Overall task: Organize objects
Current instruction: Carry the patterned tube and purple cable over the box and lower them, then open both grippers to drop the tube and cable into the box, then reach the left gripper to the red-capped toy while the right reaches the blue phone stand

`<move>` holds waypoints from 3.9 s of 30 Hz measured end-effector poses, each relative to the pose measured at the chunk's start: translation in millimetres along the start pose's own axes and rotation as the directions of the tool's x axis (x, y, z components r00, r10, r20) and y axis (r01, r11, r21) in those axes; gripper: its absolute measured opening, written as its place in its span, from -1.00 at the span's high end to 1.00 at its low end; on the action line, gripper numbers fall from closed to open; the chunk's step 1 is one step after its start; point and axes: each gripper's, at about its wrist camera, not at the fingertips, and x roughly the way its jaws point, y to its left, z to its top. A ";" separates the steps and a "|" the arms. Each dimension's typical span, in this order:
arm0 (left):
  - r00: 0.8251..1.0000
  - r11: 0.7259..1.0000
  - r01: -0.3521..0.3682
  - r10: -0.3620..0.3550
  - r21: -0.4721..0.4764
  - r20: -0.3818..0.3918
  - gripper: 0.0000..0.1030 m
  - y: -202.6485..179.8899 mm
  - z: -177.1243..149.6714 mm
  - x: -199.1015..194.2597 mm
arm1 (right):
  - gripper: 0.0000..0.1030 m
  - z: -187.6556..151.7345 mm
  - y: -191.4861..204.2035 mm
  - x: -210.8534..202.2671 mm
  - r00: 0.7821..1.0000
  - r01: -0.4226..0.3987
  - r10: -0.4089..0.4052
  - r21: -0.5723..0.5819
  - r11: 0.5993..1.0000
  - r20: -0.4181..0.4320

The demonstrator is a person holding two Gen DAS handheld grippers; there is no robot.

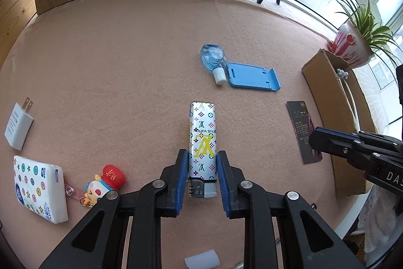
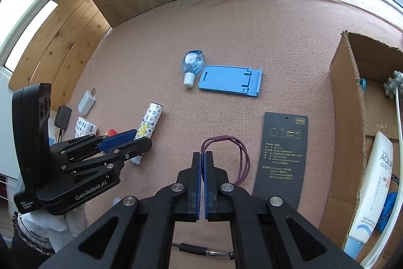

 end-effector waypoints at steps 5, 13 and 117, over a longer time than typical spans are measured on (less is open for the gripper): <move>0.999 1.000 0.017 -0.018 0.009 0.031 0.52 -15.8 5.3 -13.6 | 0.97 0.5 -10.4 -32.9 0.998 -0.031 0.030 0.034 0.999 0.056; 0.996 0.996 0.053 -0.058 0.068 0.065 0.52 -57.0 20.9 -27.8 | 0.97 -5.8 -35.7 -79.6 0.992 -0.020 0.009 0.085 0.996 0.129; 0.998 0.990 -0.054 0.052 -0.134 -0.020 0.33 86.4 -12.5 -25.2 | 0.06 121.0 -11.7 80.4 0.987 0.118 -0.133 -0.167 0.979 -0.084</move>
